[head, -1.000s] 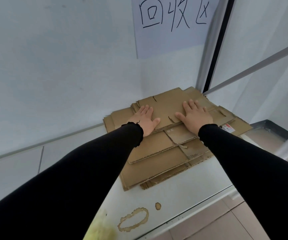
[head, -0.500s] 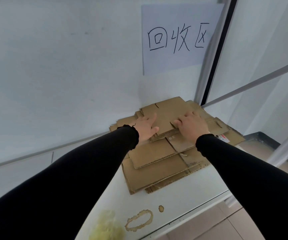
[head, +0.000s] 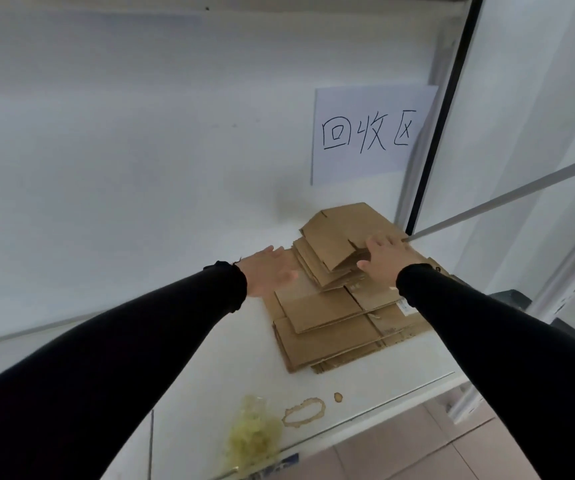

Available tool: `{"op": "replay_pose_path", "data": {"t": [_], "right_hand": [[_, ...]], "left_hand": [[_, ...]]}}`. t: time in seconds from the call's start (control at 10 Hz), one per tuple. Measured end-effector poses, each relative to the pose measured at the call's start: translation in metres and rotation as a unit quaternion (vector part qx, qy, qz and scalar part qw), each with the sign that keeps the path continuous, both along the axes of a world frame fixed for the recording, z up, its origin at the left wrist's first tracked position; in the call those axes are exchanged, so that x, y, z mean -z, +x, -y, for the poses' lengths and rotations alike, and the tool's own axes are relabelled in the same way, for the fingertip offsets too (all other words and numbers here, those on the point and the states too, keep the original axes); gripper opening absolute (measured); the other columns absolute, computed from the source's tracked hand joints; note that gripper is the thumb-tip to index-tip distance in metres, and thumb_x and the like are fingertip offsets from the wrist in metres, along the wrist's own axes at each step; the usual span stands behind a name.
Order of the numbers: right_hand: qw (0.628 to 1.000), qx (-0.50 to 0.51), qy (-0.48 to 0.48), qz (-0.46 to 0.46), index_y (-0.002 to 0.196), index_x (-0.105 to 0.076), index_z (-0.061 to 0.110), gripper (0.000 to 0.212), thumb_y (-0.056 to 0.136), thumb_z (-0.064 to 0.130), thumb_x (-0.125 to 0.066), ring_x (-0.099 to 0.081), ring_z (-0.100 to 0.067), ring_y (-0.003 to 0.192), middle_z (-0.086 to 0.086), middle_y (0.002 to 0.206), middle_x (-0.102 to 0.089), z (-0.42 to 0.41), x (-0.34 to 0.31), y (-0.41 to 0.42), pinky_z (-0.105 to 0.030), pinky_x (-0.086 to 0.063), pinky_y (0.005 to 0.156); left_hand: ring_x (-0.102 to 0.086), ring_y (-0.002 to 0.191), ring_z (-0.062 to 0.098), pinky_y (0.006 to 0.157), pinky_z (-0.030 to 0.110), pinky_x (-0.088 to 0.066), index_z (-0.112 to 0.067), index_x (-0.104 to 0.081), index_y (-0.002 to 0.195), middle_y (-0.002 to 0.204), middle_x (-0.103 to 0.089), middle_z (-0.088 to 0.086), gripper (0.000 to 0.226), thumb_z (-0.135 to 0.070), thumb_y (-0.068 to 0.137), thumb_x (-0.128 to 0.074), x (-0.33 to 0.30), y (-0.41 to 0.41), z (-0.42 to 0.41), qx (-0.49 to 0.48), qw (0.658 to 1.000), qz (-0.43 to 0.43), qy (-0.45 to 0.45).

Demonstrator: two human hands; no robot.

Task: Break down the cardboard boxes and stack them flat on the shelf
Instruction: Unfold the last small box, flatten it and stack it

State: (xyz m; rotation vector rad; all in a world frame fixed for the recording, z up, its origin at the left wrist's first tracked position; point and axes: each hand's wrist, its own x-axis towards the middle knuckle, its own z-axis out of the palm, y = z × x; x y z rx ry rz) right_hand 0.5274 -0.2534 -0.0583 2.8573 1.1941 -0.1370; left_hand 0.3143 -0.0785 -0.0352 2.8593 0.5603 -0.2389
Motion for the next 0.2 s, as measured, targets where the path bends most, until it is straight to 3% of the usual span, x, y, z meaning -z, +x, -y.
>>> {"op": "replay_pose_path", "data": {"t": [0.2], "right_hand": [[0.991, -0.118, 0.057, 0.006, 0.157, -0.032, 0.023, 0.056, 0.105, 0.044, -0.042, -0.029, -0.029, 0.146, -0.006, 0.161, -0.033, 0.01, -0.055, -0.089, -0.044, -0.03, 0.113]], "left_hand": [[-0.003, 0.155, 0.012, 0.122, 0.031, -0.004, -0.023, -0.009, 0.162, 0.169, -0.005, -0.004, 0.071, -0.049, 0.104, -0.042, -0.022, -0.098, -0.02, -0.029, 1.0, -0.002, -0.005]]}}
